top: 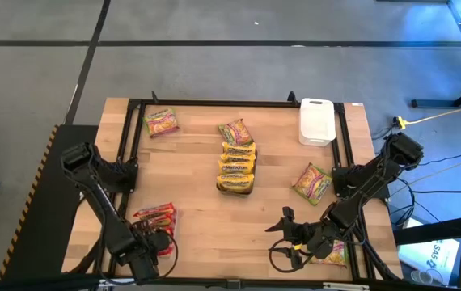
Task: Sort Maruchan noodles
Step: Put the red noodle pack into the transparent bin, then put the green noodle pack into the white bin
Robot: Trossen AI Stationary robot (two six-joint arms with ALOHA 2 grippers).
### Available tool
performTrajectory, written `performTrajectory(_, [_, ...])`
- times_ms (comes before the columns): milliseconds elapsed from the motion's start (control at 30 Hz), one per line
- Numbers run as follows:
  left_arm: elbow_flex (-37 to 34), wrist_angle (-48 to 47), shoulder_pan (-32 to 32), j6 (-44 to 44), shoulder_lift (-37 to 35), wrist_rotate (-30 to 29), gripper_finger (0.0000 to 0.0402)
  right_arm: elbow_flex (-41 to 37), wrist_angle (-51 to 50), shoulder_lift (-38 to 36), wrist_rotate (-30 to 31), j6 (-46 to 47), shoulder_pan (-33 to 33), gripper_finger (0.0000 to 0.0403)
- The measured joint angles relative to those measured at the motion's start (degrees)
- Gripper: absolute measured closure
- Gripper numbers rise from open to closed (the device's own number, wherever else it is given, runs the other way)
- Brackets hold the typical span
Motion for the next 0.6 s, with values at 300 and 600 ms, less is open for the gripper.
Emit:
performTrajectory(300, [1.4, 0.9, 1.7, -0.1, -7.0, -2.4, 0.0169, 0.0, 0.0, 0.0, -0.2, 0.0, 0.0, 0.015])
performTrajectory(600, [1.5, 20.5, -0.3, 1.5, -8.4, -11.0, 0.017, 0.0, 0.0, 0.0, -0.2, 0.3, 0.0, 0.015])
